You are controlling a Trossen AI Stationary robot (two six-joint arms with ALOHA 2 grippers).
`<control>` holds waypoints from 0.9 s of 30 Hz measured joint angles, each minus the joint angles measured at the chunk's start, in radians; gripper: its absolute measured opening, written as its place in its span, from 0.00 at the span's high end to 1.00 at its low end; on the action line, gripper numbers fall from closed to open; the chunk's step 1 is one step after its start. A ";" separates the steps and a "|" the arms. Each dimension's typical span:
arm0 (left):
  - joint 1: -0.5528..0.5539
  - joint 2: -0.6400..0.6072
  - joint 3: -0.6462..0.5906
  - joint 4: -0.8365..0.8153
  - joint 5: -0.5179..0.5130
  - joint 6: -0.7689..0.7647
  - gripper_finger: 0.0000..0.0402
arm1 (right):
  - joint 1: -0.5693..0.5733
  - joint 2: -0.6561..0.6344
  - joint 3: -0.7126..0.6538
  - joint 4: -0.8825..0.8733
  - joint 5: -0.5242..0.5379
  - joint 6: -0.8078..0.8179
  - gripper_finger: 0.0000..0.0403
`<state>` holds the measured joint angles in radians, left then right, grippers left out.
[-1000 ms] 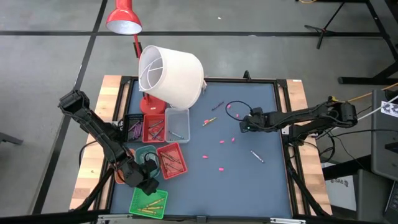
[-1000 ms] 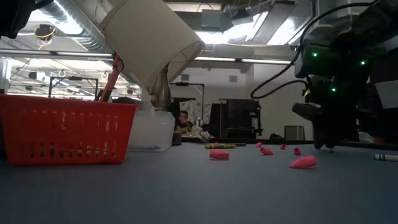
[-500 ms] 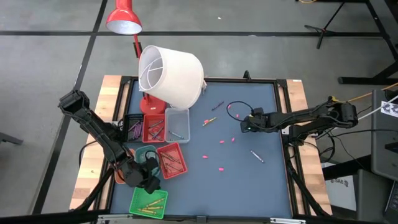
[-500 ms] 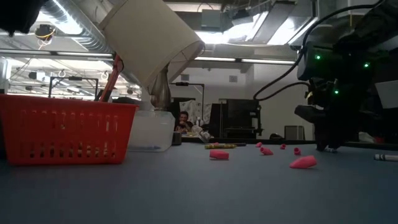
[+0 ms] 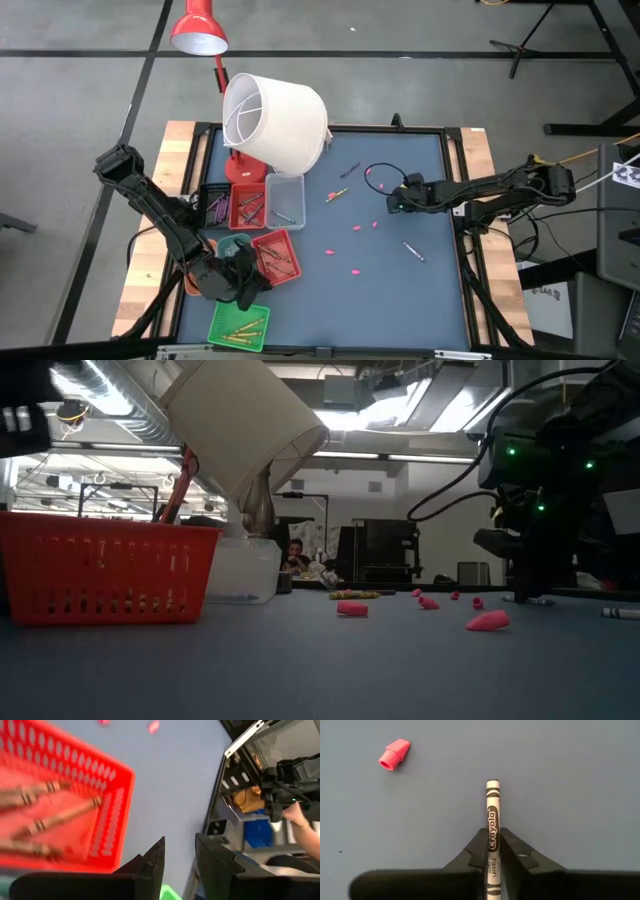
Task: Sort crayons
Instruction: Put the gray crayon into the green bin
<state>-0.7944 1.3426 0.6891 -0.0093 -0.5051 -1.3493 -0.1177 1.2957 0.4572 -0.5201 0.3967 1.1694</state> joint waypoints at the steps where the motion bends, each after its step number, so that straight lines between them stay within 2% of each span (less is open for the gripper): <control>1: 0.000 0.000 0.000 0.002 -0.021 0.032 0.77 | 0.000 0.000 0.000 0.000 0.002 0.000 0.92; 5: 0.000 0.000 0.000 0.005 -0.113 0.165 0.77 | 0.000 0.000 -0.001 0.013 0.002 -0.052 0.97; 10: 0.009 0.000 0.000 0.005 -0.194 0.274 0.77 | -0.001 0.000 -0.002 0.050 -0.016 -0.083 0.97; 19: 0.052 0.000 0.000 0.003 -0.197 0.314 0.77 | -0.002 0.001 -0.002 0.116 -0.086 -0.132 0.94; 27: 0.076 0.000 0.000 0.003 -0.197 0.315 0.77 | 0.000 0.003 -0.002 0.335 -0.274 -0.211 0.94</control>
<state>-0.7184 1.3426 0.6891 -0.0059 -0.7017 -1.0345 -0.1173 1.2984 0.4549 -0.1855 0.1228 0.9585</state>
